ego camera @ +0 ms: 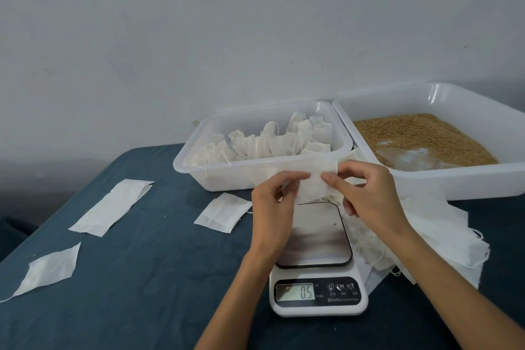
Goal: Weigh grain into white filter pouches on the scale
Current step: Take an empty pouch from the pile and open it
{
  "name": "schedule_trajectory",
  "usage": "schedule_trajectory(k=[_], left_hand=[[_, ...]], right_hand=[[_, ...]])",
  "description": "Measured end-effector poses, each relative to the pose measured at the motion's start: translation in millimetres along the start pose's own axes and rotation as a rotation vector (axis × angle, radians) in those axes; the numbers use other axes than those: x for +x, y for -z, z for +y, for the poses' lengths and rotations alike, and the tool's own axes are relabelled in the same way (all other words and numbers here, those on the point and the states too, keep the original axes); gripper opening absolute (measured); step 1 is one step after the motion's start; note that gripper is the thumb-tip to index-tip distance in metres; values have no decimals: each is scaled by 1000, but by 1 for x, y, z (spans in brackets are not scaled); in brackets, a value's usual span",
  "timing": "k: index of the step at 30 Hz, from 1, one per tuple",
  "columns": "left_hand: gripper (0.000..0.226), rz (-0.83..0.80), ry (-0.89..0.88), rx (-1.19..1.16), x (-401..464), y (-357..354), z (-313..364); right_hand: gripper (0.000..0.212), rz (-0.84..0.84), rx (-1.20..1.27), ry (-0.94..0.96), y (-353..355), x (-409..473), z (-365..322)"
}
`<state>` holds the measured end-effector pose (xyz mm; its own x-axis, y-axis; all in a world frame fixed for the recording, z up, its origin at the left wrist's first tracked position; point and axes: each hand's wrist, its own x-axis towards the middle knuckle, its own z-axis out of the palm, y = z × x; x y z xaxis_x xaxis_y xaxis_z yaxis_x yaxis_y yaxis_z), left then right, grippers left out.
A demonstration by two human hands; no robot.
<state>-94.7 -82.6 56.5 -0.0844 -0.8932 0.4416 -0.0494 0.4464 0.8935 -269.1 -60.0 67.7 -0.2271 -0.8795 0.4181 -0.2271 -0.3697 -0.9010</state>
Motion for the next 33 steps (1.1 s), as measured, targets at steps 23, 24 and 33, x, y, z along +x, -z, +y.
schedule_trajectory(k=[23, 24, 33], left_hand=[[33, 87, 56, -99, 7, 6, -4], [33, 75, 50, -99, 7, 6, -4], [41, 43, 15, -70, 6, 4, -5]], right_hand=[[26, -123, -149, 350, -1, -4, -1], [20, -147, -211, 438, -4, -6, -2], [36, -52, -372, 641, -2, -8, -4]])
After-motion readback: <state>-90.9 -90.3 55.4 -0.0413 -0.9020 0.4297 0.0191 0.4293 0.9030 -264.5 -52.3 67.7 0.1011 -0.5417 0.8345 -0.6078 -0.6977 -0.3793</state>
